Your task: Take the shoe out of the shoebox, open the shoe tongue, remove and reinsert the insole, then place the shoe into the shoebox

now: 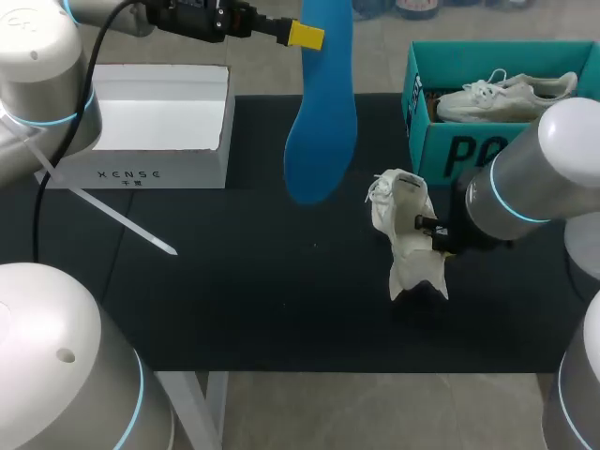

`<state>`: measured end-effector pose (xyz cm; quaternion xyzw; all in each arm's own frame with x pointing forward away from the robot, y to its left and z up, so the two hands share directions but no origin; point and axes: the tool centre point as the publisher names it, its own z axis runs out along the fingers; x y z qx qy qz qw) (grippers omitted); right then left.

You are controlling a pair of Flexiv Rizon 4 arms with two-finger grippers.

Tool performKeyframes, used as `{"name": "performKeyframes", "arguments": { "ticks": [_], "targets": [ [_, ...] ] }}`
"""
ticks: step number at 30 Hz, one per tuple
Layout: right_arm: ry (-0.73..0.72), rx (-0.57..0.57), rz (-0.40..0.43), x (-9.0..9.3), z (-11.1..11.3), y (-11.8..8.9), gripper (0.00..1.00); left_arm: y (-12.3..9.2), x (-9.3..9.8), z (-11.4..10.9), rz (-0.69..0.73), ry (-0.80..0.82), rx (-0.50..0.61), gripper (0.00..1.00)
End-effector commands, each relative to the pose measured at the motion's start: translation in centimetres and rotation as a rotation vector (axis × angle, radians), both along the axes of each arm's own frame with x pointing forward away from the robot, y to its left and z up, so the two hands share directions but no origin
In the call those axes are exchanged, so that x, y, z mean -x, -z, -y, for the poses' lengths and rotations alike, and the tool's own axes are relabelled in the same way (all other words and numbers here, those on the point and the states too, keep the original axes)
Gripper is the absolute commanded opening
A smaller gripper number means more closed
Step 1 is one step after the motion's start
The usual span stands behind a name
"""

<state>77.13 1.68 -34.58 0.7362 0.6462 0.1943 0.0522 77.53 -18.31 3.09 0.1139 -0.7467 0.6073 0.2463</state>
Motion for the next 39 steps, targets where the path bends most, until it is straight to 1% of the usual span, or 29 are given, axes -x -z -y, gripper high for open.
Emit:
{"name": "performKeyframes", "arguments": {
  "ticks": [1, 7, 12, 19, 22, 23, 24, 32, 35, 36, 38, 39],
  "targets": [
    [-0.002, -0.017, 0.005, 0.0, -0.8, 1.2, 0.00, 0.1, 0.1, 0.0, 0.001, -0.002, 0.000, 0.00],
    [-0.015, -0.037, -0.013, 0.7, -1.4, 2.5, 0.00, 0.1, 0.1, 0.0, 0.001, -0.002, 0.000, 0.00],
    [-0.017, -0.046, -0.027, 0.9, -1.6, 3.4, 0.00, 0.1, 0.1, 0.0, 0.001, -0.002, 0.000, 0.00],
    [-0.021, -0.042, -0.039, 0.9, -1.8, 4.1, 0.00, 0.1, 0.1, 0.0, 0.001, -0.002, 0.000, 0.00],
    [-0.011, -0.023, -0.038, 1.0, -1.7, 4.0, 0.00, 0.1, 0.1, 0.0, 0.001, -0.002, 0.000, 0.00],
    [-0.010, -0.011, -0.030, 1.1, -1.7, 3.6, 0.55, 0.1, 0.1, 0.0, 0.001, -0.002, 0.000, 0.00],
    [-0.005, -0.002, -0.020, 1.2, -1.7, 3.1, 1.00, 0.1, 0.1, 0.0, 0.001, -0.002, 0.000, 0.00],
    [-0.023, -0.004, 0.027, 1.5, -0.9, -0.1, 1.00, 0.1, 0.1, 0.0, 0.001, -0.002, 0.000, 0.00],
    [-0.036, -0.015, 0.052, 1.4, -0.5, -1.7, 1.00, 0.1, 0.1, 0.0, 0.001, -0.002, 0.000, 0.00],
    [-0.048, -0.035, 0.056, 1.3, -0.3, -2.4, 1.00, 0.1, 0.1, 0.0, 0.001, -0.002, 0.000, 0.00],
    [-0.065, -0.139, 0.046, 1.0, -0.1, -3.6, 1.00, 0.1, 0.1, 0.0, 0.001, -0.002, 0.000, 0.00],
    [-0.065, -0.139, 0.046, 1.0, -0.1, -3.6, 1.00, 0.1, 0.1, 0.0, 0.001, -0.002, 0.000, 0.00]
  ]
}}
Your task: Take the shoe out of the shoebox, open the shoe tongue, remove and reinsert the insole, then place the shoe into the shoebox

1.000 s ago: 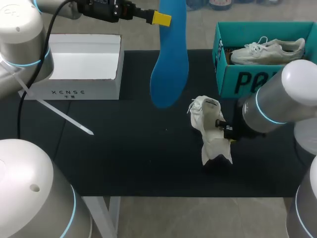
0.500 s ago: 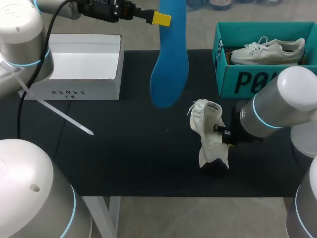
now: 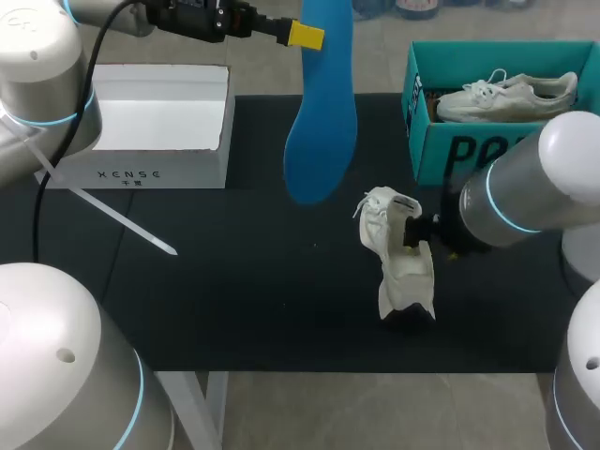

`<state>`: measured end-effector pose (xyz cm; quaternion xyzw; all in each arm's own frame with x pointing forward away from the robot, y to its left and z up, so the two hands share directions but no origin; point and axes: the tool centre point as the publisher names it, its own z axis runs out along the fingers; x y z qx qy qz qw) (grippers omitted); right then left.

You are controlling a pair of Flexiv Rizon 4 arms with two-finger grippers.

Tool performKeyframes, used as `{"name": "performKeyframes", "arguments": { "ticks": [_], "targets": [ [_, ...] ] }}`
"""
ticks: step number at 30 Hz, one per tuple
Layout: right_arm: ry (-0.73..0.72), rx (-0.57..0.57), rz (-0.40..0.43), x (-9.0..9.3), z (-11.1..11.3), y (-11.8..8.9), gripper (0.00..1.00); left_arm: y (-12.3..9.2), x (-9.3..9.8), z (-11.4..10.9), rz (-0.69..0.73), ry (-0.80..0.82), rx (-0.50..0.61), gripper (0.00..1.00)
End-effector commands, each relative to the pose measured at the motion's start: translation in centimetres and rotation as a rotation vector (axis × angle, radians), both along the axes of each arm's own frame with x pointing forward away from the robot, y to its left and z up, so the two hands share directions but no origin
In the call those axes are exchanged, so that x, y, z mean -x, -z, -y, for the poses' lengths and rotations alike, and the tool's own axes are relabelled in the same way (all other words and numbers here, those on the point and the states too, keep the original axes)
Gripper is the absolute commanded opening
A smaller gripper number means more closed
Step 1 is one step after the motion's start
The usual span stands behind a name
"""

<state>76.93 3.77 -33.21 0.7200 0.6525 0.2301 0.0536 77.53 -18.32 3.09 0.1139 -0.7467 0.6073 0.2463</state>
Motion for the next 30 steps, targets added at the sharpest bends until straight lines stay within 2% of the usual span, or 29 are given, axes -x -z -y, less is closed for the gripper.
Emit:
{"name": "performKeyframes", "arguments": {
  "ticks": [1, 22, 24, 30],
  "targets": [
    [-0.035, -0.098, -0.015, 0.8, 2.0, -2.2, 1.00, 0.1, 0.1, 0.0, 0.001, -0.002, 0.000, 0.00],
    [-0.035, -0.098, -0.015, 0.8, 2.0, -2.2, 1.00, 0.1, 0.1, 0.0, 0.001, -0.002, 0.000, 0.00],
    [-0.062, -0.175, -0.097, 0.2, 2.9, -3.0, 1.00, 0.1, 0.1, 0.0, 0.001, -0.002, 0.000, 0.00],
    [-0.120, -0.422, -0.179, -0.6, 5.1, -5.8, 1.00, 0.1, 0.1, 0.0, 0.001, -0.002, 0.000, 0.00]
  ]
}}
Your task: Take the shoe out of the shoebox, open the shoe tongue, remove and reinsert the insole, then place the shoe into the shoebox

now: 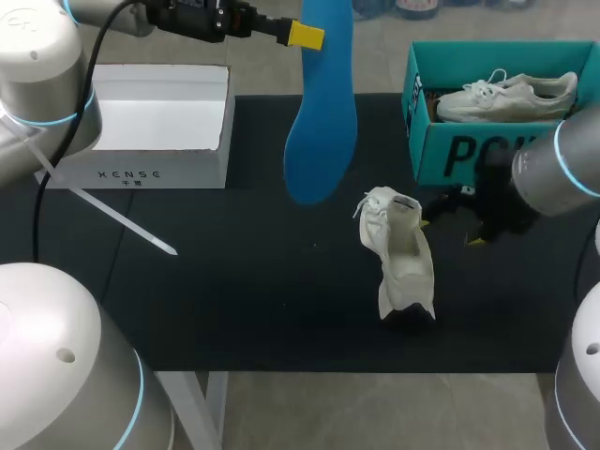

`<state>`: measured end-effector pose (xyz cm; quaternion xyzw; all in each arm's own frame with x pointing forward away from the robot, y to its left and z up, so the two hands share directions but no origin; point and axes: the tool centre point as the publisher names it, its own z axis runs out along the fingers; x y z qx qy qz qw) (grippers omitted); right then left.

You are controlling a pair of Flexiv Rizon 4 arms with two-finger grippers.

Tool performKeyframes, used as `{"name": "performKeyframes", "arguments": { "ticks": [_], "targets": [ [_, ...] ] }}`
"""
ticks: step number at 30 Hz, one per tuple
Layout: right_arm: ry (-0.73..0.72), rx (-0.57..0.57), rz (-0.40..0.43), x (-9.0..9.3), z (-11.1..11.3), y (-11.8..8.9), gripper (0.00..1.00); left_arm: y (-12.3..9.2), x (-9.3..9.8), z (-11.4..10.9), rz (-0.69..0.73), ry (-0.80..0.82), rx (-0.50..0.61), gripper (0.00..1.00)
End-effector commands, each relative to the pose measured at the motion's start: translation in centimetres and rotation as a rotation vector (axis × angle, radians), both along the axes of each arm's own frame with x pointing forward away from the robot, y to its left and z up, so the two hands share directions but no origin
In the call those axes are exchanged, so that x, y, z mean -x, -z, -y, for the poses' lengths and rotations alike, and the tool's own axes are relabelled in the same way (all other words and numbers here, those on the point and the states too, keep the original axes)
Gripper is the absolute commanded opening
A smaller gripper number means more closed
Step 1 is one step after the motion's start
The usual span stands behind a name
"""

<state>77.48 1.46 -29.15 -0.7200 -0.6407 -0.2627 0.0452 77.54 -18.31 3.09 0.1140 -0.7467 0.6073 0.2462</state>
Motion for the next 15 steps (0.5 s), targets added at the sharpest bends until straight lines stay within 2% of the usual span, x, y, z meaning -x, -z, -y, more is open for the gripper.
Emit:
{"name": "performKeyframes", "arguments": {
  "ticks": [1, 3, 8, 15],
  "targets": [
    [-0.095, -0.258, -0.094, -0.1, 3.0, -2.2, 1.00, 0.1, 0.1, 0.0, 0.001, -0.002, 0.000, 0.00],
    [-0.102, -0.330, -0.146, -0.6, 3.5, -2.7, 1.00, 0.1, 0.1, 0.0, 0.001, -0.002, 0.000, 0.00],
    [-0.143, -0.457, -0.180, -1.1, 3.9, -3.6, 1.00, 0.1, 0.1, 0.0, 0.001, -0.002, 0.000, 0.00],
    [-0.161, -0.526, -0.201, -2.1, 3.4, -4.7, 1.00, 0.1, 0.1, 0.0, 0.001, -0.002, 0.000, 0.00]
  ]
}}
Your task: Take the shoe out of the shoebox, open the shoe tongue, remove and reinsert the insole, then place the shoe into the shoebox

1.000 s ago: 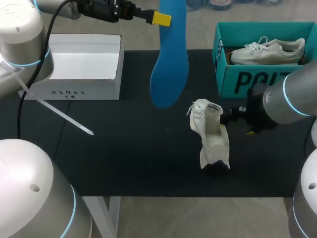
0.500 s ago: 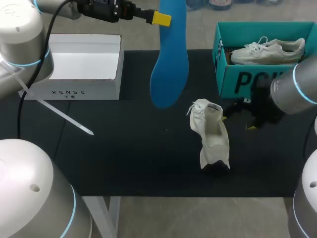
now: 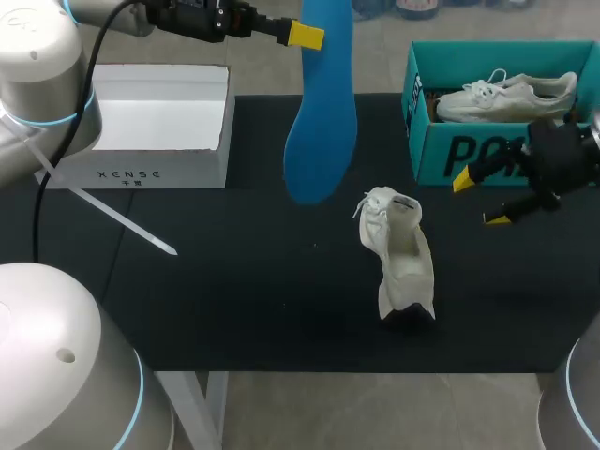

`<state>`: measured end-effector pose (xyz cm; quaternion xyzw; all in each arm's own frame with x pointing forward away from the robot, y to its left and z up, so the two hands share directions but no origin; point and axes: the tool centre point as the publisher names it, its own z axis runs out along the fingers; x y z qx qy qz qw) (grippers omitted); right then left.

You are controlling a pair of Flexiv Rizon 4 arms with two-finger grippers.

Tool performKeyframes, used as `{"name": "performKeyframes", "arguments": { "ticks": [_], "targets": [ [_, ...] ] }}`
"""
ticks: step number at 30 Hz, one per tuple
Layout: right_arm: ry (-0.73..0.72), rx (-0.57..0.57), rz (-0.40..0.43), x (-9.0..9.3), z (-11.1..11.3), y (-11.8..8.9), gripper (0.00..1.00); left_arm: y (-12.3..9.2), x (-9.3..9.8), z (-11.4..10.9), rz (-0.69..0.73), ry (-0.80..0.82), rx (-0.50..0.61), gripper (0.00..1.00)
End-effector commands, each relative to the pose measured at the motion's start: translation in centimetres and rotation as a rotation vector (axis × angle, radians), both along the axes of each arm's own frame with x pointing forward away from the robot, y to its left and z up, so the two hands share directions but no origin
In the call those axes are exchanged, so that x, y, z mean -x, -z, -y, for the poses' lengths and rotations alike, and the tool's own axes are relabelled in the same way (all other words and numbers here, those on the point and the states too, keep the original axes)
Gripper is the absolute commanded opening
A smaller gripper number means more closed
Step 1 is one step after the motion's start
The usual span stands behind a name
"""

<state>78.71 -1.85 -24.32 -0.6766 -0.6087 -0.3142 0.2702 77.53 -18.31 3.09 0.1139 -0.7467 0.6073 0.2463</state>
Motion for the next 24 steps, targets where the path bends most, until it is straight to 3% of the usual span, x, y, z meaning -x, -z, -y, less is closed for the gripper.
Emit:
{"name": "performKeyframes", "arguments": {
  "ticks": [1, 6, 16, 24],
  "targets": [
    [-0.027, -0.114, -0.004, -1.0, 0.1, 0.0, 1.00, 0.1, 0.1, 0.0, 0.001, -0.002, 0.000, 0.00],
    [-0.026, -0.144, -0.008, -1.3, -0.3, -0.5, 1.00, 0.1, 0.1, 0.0, 0.001, -0.002, 0.000, 0.00],
    [-0.049, -0.351, -0.110, -3.1, -1.2, -1.1, 1.00, 0.1, 0.1, 0.0, 0.001, -0.002, 0.000, 0.00],
    [-0.048, -0.451, -0.101, -3.6, -3.6, -1.9, 1.00, 0.1, 0.1, 0.0, 0.001, -0.002, 0.000, 0.00]
  ]
}}
